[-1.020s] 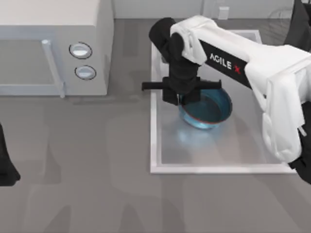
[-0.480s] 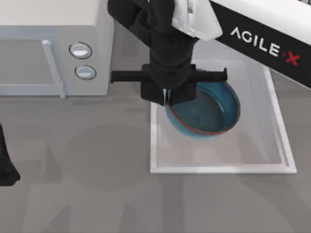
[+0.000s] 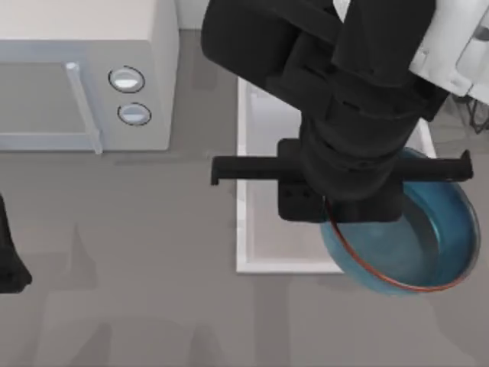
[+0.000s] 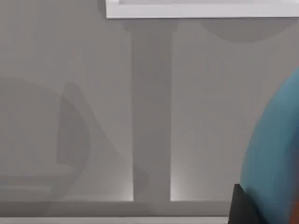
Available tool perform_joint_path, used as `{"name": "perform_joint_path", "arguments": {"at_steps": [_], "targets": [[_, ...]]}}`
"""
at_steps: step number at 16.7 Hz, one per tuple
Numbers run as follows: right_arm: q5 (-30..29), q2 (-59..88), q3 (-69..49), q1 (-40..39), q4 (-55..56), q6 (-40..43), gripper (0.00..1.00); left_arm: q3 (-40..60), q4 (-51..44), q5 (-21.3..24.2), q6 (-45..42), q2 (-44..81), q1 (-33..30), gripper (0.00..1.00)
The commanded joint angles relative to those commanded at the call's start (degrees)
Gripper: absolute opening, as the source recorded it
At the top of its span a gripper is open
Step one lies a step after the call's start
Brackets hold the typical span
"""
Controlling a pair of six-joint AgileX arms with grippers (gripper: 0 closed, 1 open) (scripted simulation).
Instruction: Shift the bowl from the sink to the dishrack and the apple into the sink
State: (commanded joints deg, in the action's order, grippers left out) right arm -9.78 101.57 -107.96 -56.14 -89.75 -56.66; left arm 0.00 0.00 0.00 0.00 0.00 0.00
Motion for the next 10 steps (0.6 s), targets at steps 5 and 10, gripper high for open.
{"name": "perform_joint_path", "arguments": {"at_steps": [5, 10], "targets": [[0.0, -0.7, 0.4, -0.2, -0.4, -0.4, 0.00, 0.0, 0.0, 0.0, 0.0, 0.0, 0.0, 1.00], [2.6, -1.8, 3.5, 4.7, 5.7, 5.7, 0.00, 0.0, 0.0, 0.0, 0.0, 0.0, 0.0, 1.00]]}}
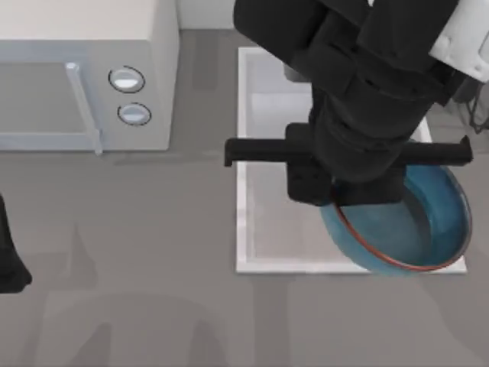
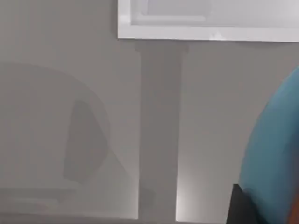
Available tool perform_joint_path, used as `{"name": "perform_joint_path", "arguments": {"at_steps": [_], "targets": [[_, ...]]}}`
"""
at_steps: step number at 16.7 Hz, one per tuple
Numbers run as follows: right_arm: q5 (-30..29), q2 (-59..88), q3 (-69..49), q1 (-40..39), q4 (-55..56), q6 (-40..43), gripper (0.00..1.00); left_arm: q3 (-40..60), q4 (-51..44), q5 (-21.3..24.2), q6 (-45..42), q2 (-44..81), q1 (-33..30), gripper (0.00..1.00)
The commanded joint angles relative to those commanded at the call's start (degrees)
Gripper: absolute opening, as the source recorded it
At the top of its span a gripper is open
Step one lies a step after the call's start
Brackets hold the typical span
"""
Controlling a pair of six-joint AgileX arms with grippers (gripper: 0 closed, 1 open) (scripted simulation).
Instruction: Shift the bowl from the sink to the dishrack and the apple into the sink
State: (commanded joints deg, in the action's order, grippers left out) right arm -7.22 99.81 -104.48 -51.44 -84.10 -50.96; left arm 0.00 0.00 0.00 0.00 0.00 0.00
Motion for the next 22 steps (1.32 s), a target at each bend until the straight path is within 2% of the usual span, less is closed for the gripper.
{"name": "perform_joint_path", "arguments": {"at_steps": [6, 15, 18, 22], "targets": [[11.0, -6.8, 7.3, 21.4, 22.0, 13.4, 0.00, 0.0, 0.0, 0.0, 0.0, 0.0, 0.0, 1.00], [20.4, -16.3, 21.1, 64.1, 70.4, 37.9, 0.00, 0.0, 0.0, 0.0, 0.0, 0.0, 0.0, 1.00], [26.0, -21.2, 26.4, 72.4, 79.6, 45.8, 0.00, 0.0, 0.0, 0.0, 0.0, 0.0, 0.0, 1.00], [29.9, -24.8, 28.6, 75.4, 83.7, 50.0, 0.00, 0.0, 0.0, 0.0, 0.0, 0.0, 0.0, 1.00]]}}
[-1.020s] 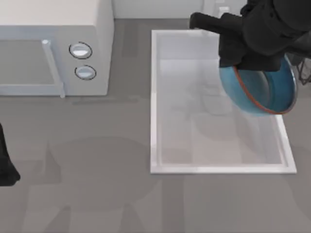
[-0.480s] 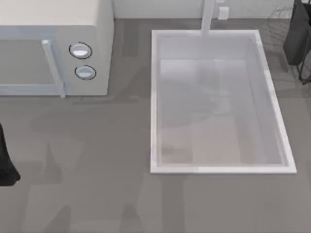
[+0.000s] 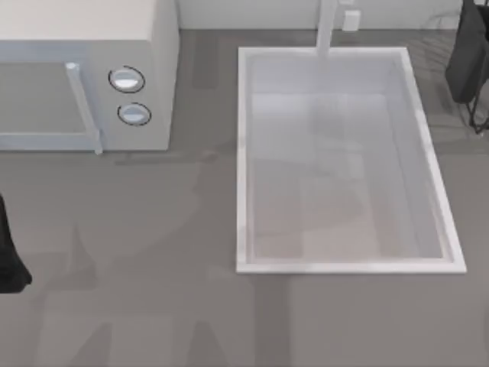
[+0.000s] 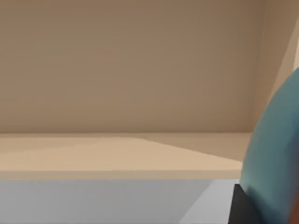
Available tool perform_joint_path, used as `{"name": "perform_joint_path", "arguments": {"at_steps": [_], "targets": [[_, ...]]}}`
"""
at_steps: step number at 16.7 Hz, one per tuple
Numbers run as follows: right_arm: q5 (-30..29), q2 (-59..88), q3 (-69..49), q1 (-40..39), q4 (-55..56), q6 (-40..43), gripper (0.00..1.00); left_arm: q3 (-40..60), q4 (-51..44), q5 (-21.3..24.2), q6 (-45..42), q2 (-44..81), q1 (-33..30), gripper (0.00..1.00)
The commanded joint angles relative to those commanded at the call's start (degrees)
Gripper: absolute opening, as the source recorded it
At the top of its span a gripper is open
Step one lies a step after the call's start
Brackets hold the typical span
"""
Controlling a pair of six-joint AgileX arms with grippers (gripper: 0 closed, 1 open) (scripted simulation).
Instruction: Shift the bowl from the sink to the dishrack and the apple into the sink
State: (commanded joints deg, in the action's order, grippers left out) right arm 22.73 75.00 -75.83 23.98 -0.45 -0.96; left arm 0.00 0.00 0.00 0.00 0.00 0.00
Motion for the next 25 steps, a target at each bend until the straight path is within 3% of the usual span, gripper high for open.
{"name": "perform_joint_path", "arguments": {"at_steps": [8, 18, 25], "targets": [[-0.6, 3.3, 1.3, -0.8, 3.9, 0.0, 0.00, 0.0, 0.0, 0.0, 0.0, 0.0, 0.0, 1.00], [-5.6, 24.2, 15.9, -5.1, 41.1, 0.0, 0.00, 0.0, 0.0, 0.0, 0.0, 0.0, 0.0, 1.00], [-6.8, 28.0, 19.8, -6.4, 47.6, 0.0, 0.00, 0.0, 0.0, 0.0, 0.0, 0.0, 0.0, 1.00]]}}
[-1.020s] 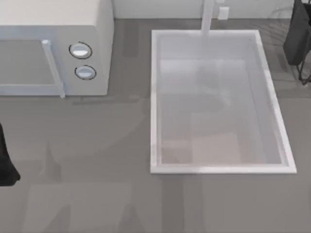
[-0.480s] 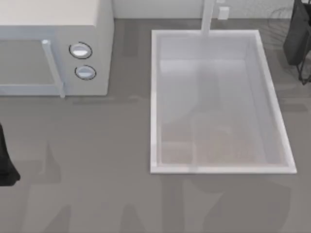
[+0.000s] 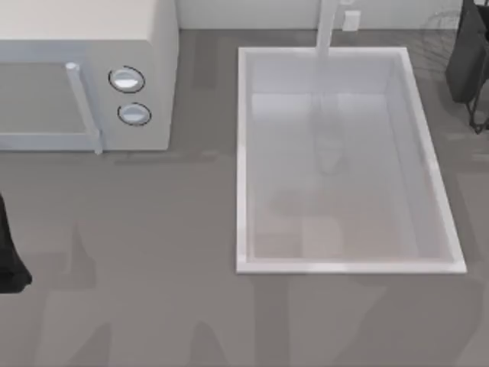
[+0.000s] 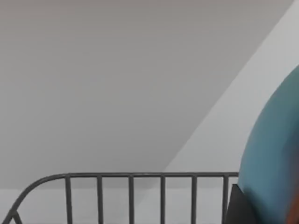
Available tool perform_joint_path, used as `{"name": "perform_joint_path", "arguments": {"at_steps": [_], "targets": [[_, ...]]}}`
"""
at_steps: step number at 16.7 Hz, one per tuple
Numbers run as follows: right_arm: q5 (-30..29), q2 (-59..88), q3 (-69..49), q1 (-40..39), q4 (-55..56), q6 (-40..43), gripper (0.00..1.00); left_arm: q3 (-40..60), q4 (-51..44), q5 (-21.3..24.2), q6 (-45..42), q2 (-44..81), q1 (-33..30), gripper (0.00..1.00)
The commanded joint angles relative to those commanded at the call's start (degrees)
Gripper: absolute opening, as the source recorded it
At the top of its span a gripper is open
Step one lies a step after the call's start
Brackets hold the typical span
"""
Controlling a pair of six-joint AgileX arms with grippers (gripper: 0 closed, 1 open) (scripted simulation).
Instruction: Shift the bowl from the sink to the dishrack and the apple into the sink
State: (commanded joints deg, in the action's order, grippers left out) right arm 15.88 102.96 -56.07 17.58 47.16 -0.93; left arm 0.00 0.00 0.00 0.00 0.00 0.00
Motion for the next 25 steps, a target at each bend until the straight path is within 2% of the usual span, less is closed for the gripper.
{"name": "perform_joint_path", "arguments": {"at_steps": [1, 14, 25], "targets": [[0.0, 0.0, 0.0, 0.0, 0.0, 0.0, 0.00, 0.0, 0.0, 0.0, 0.0, 0.0, 0.0, 1.00], [0.0, 0.0, 0.0, 0.0, 0.0, 0.0, 0.98, 0.0, 0.0, 0.0, 0.0, 0.0, 0.0, 1.00], [-0.1, -0.6, 0.4, -0.1, -0.3, 0.0, 1.00, 0.0, 0.0, 0.0, 0.0, 0.0, 0.0, 1.00]]}}
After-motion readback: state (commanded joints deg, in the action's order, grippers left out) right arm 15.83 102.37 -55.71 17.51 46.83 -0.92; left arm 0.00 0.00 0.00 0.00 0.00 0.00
